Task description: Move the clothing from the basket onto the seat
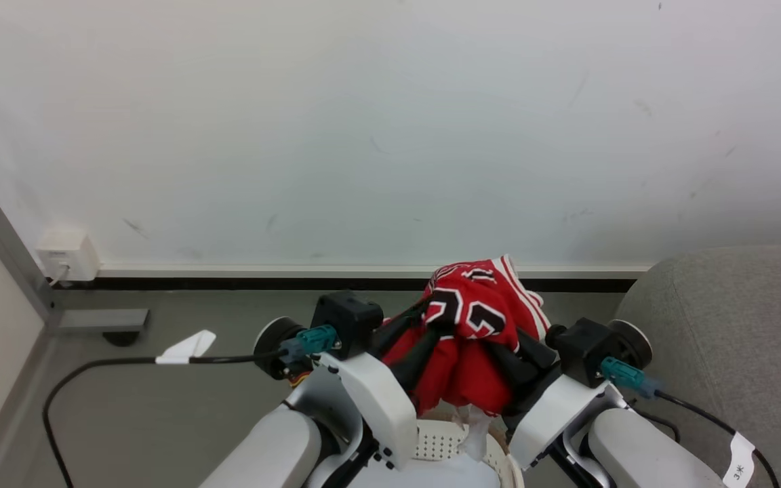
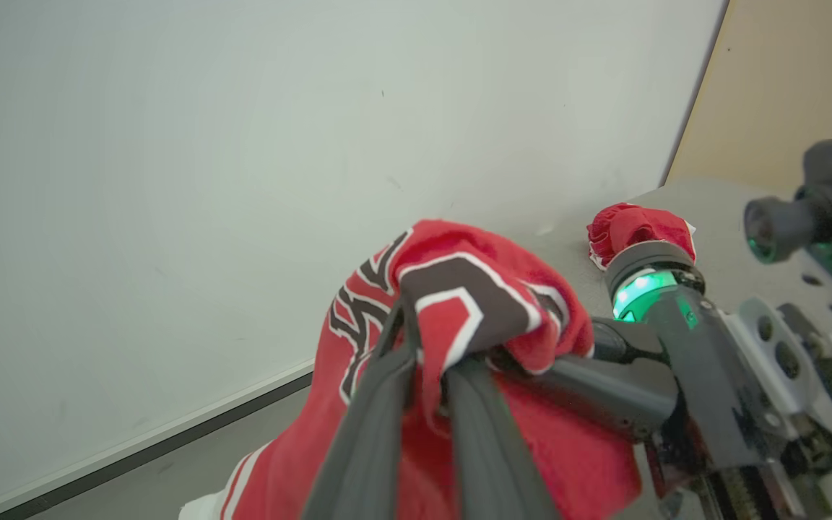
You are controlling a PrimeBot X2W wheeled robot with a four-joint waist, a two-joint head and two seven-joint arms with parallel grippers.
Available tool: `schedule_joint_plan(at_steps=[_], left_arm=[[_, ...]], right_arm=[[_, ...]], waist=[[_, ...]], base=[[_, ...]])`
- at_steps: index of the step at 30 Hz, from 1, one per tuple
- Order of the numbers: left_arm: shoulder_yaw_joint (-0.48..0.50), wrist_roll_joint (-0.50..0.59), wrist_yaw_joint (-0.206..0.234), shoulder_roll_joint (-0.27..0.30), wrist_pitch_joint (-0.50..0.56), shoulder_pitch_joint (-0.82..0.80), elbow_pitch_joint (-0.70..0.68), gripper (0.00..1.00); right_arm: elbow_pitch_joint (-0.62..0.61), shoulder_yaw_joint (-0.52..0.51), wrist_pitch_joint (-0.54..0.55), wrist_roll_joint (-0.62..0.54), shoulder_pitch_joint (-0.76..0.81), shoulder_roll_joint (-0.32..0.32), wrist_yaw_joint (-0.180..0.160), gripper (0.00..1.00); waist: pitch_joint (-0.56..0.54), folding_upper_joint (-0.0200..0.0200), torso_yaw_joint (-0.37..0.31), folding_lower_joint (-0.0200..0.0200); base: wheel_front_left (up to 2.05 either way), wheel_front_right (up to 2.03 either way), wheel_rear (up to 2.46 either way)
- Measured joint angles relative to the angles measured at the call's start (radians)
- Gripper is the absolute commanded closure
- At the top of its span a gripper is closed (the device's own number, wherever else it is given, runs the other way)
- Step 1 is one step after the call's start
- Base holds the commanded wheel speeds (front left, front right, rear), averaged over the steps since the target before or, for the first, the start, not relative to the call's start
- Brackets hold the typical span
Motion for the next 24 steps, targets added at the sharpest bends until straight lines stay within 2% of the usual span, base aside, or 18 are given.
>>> schedule_joint_plan(at_steps=[15, 24], left_arm=[[-0.023, -0.007, 0.012, 0.003, -0.036, 0.050, 0.047, 0.00], [-0.029, -0.007, 0.012, 0.000, -0.061, 0.053, 0.056, 0.00]], right_arm=[[-0.046, -0.177, -0.001, -0.044, 0.050, -0.056, 0.000, 1.00], [-0.063, -0.219, -0.001, -0.059, 0.068, -0.081, 0.000, 1.00]], waist=[[0.022, 0.0000, -0.044, 0.0000], [0.035, 0.0000, -0.125, 0.0000]], base=[[0.00, 0.00, 0.00], [0.00, 0.00, 0.00]])
